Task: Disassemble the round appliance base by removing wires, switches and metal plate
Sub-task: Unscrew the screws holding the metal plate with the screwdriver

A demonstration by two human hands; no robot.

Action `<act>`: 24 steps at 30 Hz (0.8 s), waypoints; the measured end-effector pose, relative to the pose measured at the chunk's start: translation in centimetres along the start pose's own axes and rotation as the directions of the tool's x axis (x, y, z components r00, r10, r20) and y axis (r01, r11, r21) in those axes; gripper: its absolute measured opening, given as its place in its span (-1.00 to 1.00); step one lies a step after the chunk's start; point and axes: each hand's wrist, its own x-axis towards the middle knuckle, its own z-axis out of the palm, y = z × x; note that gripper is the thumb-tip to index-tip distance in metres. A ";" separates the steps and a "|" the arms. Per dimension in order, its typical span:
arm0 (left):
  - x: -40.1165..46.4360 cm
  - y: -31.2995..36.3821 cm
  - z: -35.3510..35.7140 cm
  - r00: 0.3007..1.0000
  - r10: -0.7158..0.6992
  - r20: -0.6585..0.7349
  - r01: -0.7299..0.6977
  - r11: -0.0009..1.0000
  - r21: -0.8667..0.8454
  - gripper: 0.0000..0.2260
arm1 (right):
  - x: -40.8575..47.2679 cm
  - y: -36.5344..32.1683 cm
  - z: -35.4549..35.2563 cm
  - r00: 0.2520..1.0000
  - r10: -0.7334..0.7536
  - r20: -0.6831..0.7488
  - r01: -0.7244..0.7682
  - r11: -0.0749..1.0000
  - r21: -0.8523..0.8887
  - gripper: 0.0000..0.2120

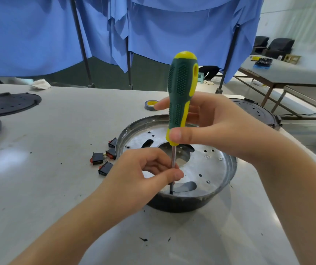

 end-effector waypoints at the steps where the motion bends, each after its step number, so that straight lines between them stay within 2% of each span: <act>1: 0.0 0.0 0.0 1.000 -0.003 -0.008 0.003 1.000 -0.012 -0.92 | 0.0 0.0 0.0 1.000 -0.011 -0.009 0.011 1.000 -0.002 -0.60; 6: 0.1 -0.1 0.2 0.999 -0.010 -0.047 0.010 1.000 -0.012 -0.77 | -0.2 -0.1 -0.3 0.998 -0.020 0.053 0.013 0.991 0.132 -0.55; 10: 0.0 -0.2 0.2 0.998 0.009 -0.065 -0.007 0.999 0.033 -0.74 | -0.2 0.1 -0.1 0.993 -0.003 0.117 -0.015 0.988 0.151 -0.54; 12: 0.0 -0.3 0.3 0.998 0.025 -0.066 -0.022 0.999 0.048 -0.75 | -0.1 0.0 0.0 0.994 0.012 0.104 -0.024 0.993 0.119 -0.54; 14: 0.0 -0.3 0.3 0.997 0.034 -0.064 -0.031 0.998 0.056 -0.76 | 0.0 -0.1 0.1 0.998 0.016 0.059 -0.017 1.000 0.016 -0.55; 17: -0.1 -0.4 0.3 0.998 0.021 -0.059 -0.017 0.998 0.062 -0.76 | 0.1 -0.1 0.4 1.000 0.003 0.006 -0.002 0.996 -0.090 -0.64; 20: -0.1 -0.3 0.3 0.999 0.010 -0.047 -0.007 0.997 0.071 -0.76 | 0.1 0.0 0.2 1.000 -0.003 -0.017 0.002 0.997 -0.080 -0.68; 24: -0.2 -0.2 0.4 0.999 0.007 -0.038 -0.006 0.999 0.051 -0.86 | -0.1 0.0 -0.1 0.999 0.007 -0.047 -0.006 1.000 0.014 -0.65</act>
